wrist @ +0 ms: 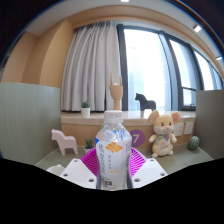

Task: Pour water

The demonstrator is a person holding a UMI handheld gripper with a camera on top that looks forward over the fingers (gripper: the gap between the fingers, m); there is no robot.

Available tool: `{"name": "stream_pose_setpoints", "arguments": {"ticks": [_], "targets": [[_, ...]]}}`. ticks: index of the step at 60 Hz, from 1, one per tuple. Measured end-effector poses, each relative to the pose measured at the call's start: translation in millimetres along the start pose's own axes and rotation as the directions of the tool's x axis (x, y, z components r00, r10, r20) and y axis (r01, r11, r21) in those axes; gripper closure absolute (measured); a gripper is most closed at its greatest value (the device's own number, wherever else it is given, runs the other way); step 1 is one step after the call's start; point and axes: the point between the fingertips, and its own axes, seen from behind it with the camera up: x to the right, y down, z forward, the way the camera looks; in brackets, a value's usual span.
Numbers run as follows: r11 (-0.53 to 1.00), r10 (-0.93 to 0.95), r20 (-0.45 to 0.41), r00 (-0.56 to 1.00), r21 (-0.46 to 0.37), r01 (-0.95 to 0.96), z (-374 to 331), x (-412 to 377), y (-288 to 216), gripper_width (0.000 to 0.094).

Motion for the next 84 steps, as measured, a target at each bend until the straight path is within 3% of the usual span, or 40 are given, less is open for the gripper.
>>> {"name": "stream_pose_setpoints", "arguments": {"ticks": [16, 31, 41, 48, 50, 71, 84], "targets": [[0.995, 0.064, 0.011, 0.998, -0.079, -0.063, 12.1, 12.0, 66.1, 0.0591], [1.000, -0.002, 0.017, 1.000, -0.030, 0.003, 7.8, 10.3, 63.3, 0.0552], [1.000, 0.002, 0.005, 1.000, -0.021, -0.002, 4.2, 11.3, 64.3, 0.0417], [0.998, 0.008, -0.052, 0.999, -0.056, -0.011, -4.4, 24.1, 77.9, 0.0114], [0.998, 0.012, -0.063, 0.998, -0.068, -0.017, -8.8, 26.5, 82.3, 0.0065], [0.974, 0.025, -0.097, 0.995, -0.223, -0.046, -118.4, 15.9, 145.4, 0.0081], [0.969, 0.043, -0.118, 0.992, -0.237, -0.071, -179.7, -4.4, 143.3, 0.0081]]}}
